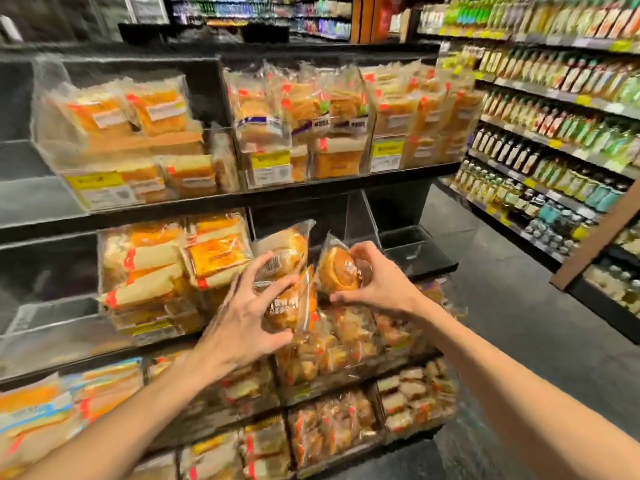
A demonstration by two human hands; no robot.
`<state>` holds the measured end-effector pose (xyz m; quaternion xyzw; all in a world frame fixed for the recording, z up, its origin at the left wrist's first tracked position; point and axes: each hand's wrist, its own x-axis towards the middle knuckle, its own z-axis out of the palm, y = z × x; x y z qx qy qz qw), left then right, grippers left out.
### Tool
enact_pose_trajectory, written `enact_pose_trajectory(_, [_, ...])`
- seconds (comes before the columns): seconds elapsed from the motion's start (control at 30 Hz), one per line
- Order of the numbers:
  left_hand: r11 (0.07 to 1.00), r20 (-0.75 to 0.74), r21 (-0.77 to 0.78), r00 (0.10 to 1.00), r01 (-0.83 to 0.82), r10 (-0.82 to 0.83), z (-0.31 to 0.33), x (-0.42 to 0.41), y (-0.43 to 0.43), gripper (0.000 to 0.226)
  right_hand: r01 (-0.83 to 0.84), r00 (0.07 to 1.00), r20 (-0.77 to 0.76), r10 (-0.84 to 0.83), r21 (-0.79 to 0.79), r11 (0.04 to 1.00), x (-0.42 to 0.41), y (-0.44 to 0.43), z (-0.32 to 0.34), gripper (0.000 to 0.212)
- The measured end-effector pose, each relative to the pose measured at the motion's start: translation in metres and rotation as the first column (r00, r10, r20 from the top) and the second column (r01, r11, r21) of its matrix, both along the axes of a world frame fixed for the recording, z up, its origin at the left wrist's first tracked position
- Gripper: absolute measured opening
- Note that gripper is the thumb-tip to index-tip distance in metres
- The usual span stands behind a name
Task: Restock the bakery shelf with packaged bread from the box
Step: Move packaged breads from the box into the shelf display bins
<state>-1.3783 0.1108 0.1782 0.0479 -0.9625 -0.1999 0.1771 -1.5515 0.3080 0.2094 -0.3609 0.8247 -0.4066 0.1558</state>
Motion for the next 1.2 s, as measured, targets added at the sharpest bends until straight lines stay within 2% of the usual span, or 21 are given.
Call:
enact_pose_trajectory(0.17, [0.998,0.005,-0.023,0.998,-0.06,0.06,0.006,-0.026,-0.047,0.079,-0.066,0.985,-0.151,0.081,0.107,0.992,-0.069,-0.067,-0.011,0.089])
enact_pose_trajectory(0.33, [0.997,0.011,-0.018,0.997,-0.076,0.076,0.001,-0.049,-0.09,0.078,-0.072,0.949,-0.278,0.151,0.275,0.959,-0.125,-0.126,-0.04,0.085])
enact_pose_trajectory(0.47, [0.999,0.068,-0.004,0.996,-0.054,0.054,-0.005,-0.062,-0.113,0.08,-0.092,0.884,-0.371,0.285,0.459,0.884,-0.158,-0.169,-0.068,0.081])
enact_pose_trajectory(0.6, [1.0,0.117,-0.001,0.993,0.016,-0.016,-0.009,-0.068,-0.128,0.077,-0.148,0.823,-0.346,0.45,0.635,0.758,-0.179,-0.21,-0.104,0.08])
enact_pose_trajectory(0.77, [0.993,0.185,-0.083,0.978,-0.079,0.093,0.002,-0.066,-0.113,0.075,-0.19,0.753,-0.294,0.588,0.759,0.623,-0.195,-0.261,-0.153,0.088])
enact_pose_trajectory(0.9, [0.981,0.241,-0.13,0.955,-0.145,0.173,0.008,-0.067,-0.104,0.074,-0.278,0.804,-0.202,0.559,0.704,0.653,-0.195,-0.288,-0.173,0.091])
enact_pose_trajectory(1.03, [0.971,0.255,-0.151,0.942,-0.184,0.218,0.009,-0.072,-0.098,0.078,-0.355,0.817,-0.152,0.556,0.626,0.694,-0.188,-0.299,-0.181,0.094])
enact_pose_trajectory(1.13, [0.967,0.277,-0.164,0.932,-0.192,0.232,0.008,-0.078,-0.095,0.083,-0.419,0.883,0.026,0.468,0.492,0.763,-0.192,-0.293,-0.172,0.109])
enact_pose_trajectory(1.17, [0.963,0.275,-0.184,0.931,-0.194,0.24,0.008,-0.082,-0.094,0.083,-0.43,0.897,0.101,0.431,0.431,0.794,-0.196,-0.289,-0.168,0.107])
enact_pose_trajectory(1.2, [0.961,0.271,-0.2,0.932,-0.191,0.242,0.008,-0.086,-0.093,0.084,-0.43,0.903,0.159,0.4,0.383,0.818,-0.198,-0.283,-0.161,0.096])
